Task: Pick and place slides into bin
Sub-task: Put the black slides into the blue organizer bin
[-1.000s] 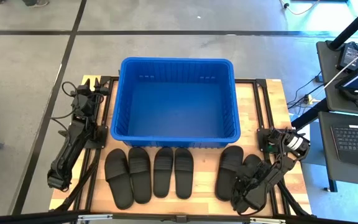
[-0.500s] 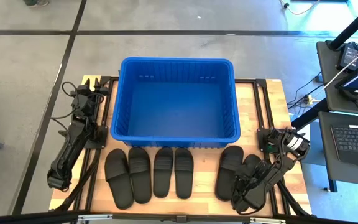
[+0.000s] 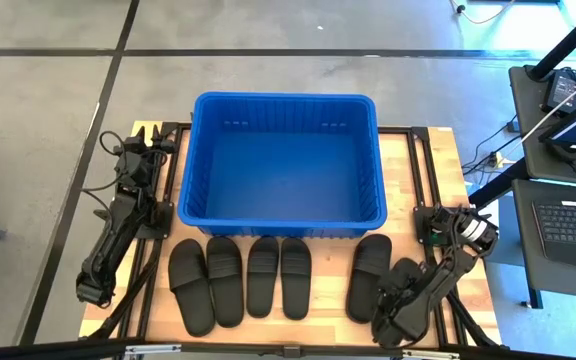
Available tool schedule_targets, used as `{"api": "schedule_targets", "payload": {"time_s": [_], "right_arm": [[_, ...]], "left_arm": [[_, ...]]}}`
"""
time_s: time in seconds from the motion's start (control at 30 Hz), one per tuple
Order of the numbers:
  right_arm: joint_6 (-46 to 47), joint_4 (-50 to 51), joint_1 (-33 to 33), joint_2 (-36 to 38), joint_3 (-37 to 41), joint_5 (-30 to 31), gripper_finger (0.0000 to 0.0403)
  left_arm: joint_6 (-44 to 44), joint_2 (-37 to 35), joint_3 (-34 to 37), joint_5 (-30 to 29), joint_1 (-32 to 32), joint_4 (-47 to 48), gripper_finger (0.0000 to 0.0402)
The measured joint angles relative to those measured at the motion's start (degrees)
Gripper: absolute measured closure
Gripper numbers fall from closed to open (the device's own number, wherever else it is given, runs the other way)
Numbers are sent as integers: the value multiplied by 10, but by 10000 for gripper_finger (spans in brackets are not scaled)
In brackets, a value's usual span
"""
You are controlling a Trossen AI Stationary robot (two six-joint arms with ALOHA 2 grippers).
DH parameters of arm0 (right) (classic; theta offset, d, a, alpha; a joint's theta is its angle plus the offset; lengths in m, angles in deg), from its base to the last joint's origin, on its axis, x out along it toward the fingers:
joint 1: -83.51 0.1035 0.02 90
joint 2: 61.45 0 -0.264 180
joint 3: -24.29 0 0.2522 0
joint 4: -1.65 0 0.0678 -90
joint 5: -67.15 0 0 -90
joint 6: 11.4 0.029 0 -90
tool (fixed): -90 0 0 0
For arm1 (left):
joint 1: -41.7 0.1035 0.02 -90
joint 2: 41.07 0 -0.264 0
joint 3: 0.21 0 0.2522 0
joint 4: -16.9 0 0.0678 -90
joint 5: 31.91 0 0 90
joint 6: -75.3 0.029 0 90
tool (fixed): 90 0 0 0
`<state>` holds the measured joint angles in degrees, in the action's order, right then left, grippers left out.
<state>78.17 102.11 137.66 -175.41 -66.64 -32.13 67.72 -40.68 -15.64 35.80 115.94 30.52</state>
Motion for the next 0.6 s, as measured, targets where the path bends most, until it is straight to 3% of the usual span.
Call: {"api": "schedule_targets", "payload": {"time_s": [0.33,0.47,0.6], "right_arm": [[-1,3,0,49,-132,6,386],[3,7,0,61,-205,66,386],[-1,35,0,63,-295,167,386]], "left_arm": [[0,0,0,37,0,2,220],[1,0,0,38,0,2,220],[1,0,0,38,0,2,220]]}}
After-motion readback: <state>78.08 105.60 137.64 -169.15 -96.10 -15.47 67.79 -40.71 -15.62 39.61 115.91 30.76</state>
